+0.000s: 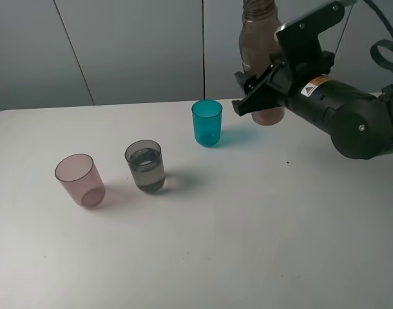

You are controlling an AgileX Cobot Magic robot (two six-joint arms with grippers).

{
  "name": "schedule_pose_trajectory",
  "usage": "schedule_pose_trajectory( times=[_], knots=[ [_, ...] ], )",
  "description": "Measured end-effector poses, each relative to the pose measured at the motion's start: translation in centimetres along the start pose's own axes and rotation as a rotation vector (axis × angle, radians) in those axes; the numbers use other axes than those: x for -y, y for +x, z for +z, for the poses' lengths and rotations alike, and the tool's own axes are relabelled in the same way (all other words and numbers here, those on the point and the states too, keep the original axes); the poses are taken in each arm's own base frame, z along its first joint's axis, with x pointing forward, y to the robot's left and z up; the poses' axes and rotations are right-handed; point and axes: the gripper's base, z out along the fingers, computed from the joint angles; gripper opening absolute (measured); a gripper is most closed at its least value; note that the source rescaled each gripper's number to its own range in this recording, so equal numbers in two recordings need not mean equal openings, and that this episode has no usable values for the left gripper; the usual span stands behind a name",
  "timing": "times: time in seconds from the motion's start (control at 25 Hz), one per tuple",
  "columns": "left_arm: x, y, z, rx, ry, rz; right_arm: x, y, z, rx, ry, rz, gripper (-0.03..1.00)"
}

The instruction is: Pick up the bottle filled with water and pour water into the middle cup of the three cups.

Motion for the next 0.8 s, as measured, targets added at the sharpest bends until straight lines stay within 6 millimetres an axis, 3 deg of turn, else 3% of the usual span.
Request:
schedule_pose_trajectory(
  times=[0.12,0.36,0.8],
  knots=[
    [0.0,0.0,0.0,0.0,0.0,0.0,2.2,0.7,0.2,-0.01,0.027,0.127,0.0],
    [0.0,0.0,0.0,0.0,0.0,0.0,5.4,3.4,1.2,-0.015,0.11,0.177,0.0],
    [0.0,0.0,0.0,0.0,0.0,0.0,5.2,9.4,5.1,-0.024,0.139,0.242,0.0]
  ],
)
